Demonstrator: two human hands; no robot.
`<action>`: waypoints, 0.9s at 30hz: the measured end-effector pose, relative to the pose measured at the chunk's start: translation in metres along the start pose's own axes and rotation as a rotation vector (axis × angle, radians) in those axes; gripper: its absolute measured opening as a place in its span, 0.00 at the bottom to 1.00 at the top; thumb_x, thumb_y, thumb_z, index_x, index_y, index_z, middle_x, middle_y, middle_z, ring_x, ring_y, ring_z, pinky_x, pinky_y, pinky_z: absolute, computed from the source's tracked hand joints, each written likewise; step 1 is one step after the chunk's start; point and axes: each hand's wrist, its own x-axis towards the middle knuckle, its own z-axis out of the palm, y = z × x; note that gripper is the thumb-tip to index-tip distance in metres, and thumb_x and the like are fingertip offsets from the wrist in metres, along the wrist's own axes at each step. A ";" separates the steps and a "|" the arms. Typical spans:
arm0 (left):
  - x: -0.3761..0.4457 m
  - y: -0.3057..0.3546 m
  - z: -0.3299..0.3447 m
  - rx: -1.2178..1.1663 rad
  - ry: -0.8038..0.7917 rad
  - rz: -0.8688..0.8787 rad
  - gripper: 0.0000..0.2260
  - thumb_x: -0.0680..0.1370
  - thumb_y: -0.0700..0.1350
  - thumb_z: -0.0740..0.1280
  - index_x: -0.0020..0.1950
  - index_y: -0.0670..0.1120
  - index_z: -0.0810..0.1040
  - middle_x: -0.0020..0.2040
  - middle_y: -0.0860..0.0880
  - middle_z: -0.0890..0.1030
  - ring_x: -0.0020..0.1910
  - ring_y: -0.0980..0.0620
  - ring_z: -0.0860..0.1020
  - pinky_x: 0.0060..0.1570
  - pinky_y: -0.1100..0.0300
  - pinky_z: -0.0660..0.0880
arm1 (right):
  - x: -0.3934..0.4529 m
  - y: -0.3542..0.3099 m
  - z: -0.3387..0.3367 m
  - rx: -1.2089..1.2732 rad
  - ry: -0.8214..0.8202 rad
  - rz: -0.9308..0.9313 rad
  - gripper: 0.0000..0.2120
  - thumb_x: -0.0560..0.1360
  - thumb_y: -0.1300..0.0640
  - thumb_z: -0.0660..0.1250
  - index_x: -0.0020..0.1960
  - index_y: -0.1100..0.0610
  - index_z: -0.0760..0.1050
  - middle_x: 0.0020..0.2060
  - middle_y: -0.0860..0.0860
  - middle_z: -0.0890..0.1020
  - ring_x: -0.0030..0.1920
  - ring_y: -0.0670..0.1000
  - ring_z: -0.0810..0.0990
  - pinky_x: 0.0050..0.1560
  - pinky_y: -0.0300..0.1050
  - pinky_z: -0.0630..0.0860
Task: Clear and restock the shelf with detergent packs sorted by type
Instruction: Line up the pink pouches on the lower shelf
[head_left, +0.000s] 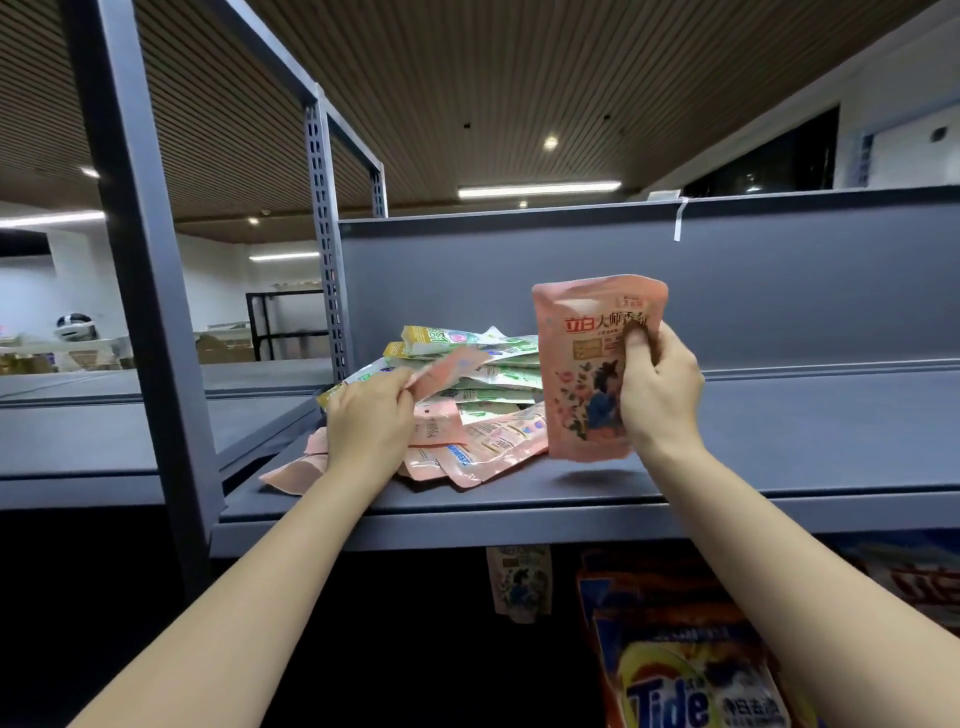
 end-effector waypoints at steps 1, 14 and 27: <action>0.001 0.002 -0.002 -0.093 0.040 -0.003 0.15 0.77 0.44 0.55 0.54 0.47 0.80 0.45 0.43 0.82 0.47 0.39 0.76 0.48 0.51 0.67 | 0.001 0.001 -0.003 -0.029 0.008 -0.005 0.13 0.82 0.51 0.55 0.45 0.54 0.74 0.38 0.47 0.79 0.44 0.53 0.77 0.46 0.49 0.72; -0.022 0.042 -0.023 -0.784 -0.004 -0.308 0.08 0.82 0.46 0.56 0.55 0.51 0.74 0.47 0.55 0.79 0.49 0.52 0.78 0.50 0.56 0.76 | -0.017 0.004 -0.033 0.054 -0.199 0.186 0.09 0.76 0.58 0.61 0.42 0.47 0.76 0.41 0.42 0.81 0.49 0.47 0.80 0.50 0.48 0.79; -0.054 0.100 -0.015 -0.478 -0.462 -0.058 0.54 0.61 0.69 0.72 0.78 0.46 0.53 0.74 0.49 0.59 0.73 0.52 0.60 0.69 0.60 0.57 | -0.036 -0.003 -0.031 -0.119 -0.235 0.019 0.08 0.79 0.56 0.60 0.49 0.52 0.78 0.40 0.48 0.83 0.46 0.53 0.80 0.49 0.52 0.77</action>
